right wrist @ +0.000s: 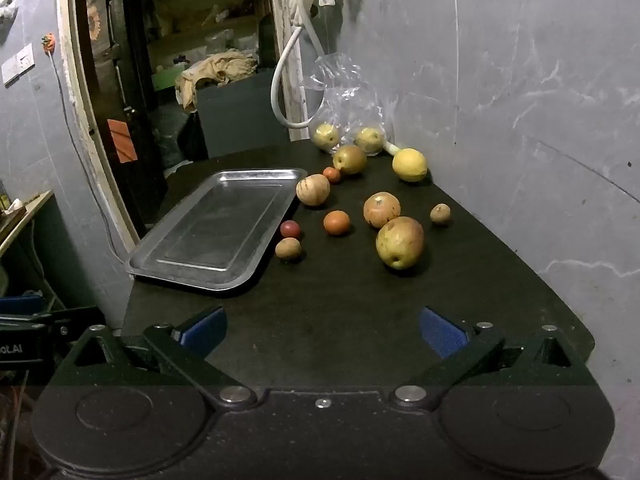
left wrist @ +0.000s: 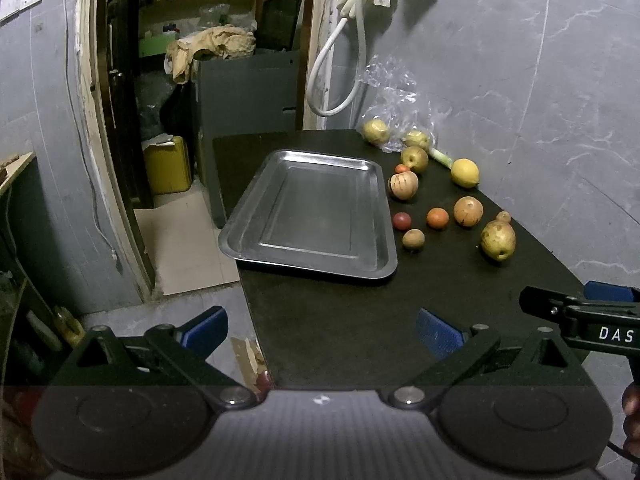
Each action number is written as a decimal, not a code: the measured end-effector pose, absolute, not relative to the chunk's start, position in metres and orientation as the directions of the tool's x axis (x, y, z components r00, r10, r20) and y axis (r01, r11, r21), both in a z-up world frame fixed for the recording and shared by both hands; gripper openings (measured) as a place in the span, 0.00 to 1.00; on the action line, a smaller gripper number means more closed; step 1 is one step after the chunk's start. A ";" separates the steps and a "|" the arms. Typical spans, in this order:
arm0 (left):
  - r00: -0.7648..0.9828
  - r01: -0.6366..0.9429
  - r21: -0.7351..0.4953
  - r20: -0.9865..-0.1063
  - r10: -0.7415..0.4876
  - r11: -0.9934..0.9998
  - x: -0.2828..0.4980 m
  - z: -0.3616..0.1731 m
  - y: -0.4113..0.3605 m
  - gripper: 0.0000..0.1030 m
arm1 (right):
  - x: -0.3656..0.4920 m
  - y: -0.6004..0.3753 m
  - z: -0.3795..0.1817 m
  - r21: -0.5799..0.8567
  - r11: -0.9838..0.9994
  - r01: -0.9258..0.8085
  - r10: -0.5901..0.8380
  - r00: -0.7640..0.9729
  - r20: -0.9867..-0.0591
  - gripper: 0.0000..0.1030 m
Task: Organize fruits
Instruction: 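Bring both tools over the table toward the scattered fruits, then grasp the small tan potato with the left tool while the right tool grasps the large brown pear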
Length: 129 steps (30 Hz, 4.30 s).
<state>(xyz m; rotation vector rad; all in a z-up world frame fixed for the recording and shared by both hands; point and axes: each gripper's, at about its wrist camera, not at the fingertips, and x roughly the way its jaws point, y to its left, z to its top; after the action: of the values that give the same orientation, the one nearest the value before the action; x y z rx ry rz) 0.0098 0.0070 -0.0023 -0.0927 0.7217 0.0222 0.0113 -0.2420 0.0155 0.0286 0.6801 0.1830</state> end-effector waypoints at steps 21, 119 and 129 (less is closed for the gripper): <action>0.722 -0.055 -0.075 -0.692 -0.012 0.996 0.026 -0.010 0.011 0.99 | 0.025 -0.242 0.010 0.102 0.986 -0.135 0.169 0.738 -0.653 0.99; 0.573 0.396 0.128 -0.808 -0.136 0.910 0.228 -0.075 -0.117 0.64 | 0.187 -0.308 -0.042 0.177 0.979 -0.099 0.199 0.629 -0.751 0.78; 0.544 0.392 0.105 -0.828 -0.138 0.914 0.234 -0.081 -0.118 0.47 | 0.199 -0.303 -0.050 0.207 0.974 -0.093 0.221 0.598 -0.770 0.66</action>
<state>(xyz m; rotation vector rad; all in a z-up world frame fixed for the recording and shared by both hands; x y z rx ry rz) 0.2340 -0.1184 -0.0806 0.2935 0.9475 -0.3197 0.1988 -0.3027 -0.0503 0.1506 0.9126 0.1828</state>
